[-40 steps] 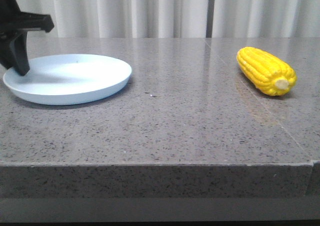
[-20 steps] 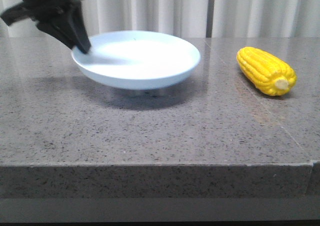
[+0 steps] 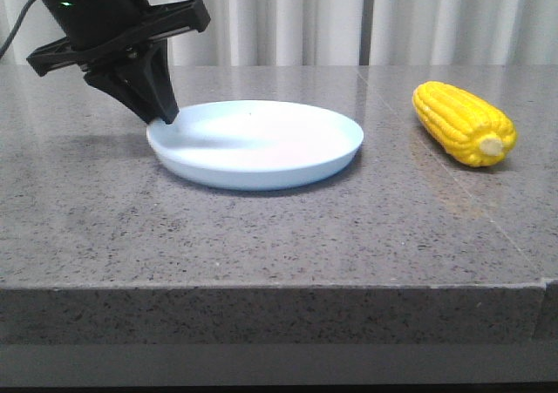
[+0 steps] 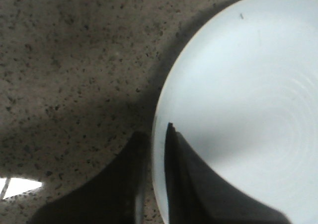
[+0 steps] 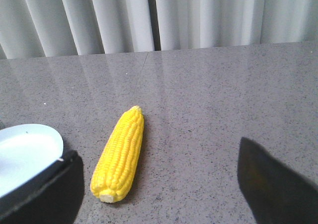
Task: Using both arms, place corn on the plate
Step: 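Push the plate with the left gripper toward the corn cob, then withdraw, then lower the right gripper over the yellow corn cob and grasp it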
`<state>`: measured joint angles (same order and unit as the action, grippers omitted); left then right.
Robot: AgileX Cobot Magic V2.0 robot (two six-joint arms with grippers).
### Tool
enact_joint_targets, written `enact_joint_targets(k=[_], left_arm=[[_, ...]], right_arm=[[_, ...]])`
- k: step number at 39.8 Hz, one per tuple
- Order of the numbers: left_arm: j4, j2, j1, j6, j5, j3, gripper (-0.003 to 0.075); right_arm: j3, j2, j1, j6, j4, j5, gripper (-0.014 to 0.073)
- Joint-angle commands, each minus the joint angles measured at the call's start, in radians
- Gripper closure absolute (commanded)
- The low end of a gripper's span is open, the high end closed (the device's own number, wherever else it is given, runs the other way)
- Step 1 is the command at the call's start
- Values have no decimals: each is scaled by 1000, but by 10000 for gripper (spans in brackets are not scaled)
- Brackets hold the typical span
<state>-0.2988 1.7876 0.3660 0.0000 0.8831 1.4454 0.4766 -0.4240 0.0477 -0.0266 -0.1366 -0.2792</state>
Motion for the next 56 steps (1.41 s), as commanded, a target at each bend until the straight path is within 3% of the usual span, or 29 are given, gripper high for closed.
enact_joint_targets(k=[1,11,22,27,45,56], left_arm=[[-12,-52,9,0,-38,33,535],[187,-172,7,-17,-39,33,524],[415,-357,-47,-164,-42,-81,708],[418,-453,-80,-164,-108,-189,741],[429,-980,-103,-159,-574,-785,741],[461,-1404,-103,-159,-674,-1042,741]], right_arm=[[35,-12,-5,5,-3,83,-54],[35,-12,-5,5,-3,83,-54],[35,-12,-5,5,-3,83,-54],[35,-12,-5,5,-3,83,-54],[35,-12,-5,5,-3,83,-54],[35,-12,-5,5,-3,83,-54]])
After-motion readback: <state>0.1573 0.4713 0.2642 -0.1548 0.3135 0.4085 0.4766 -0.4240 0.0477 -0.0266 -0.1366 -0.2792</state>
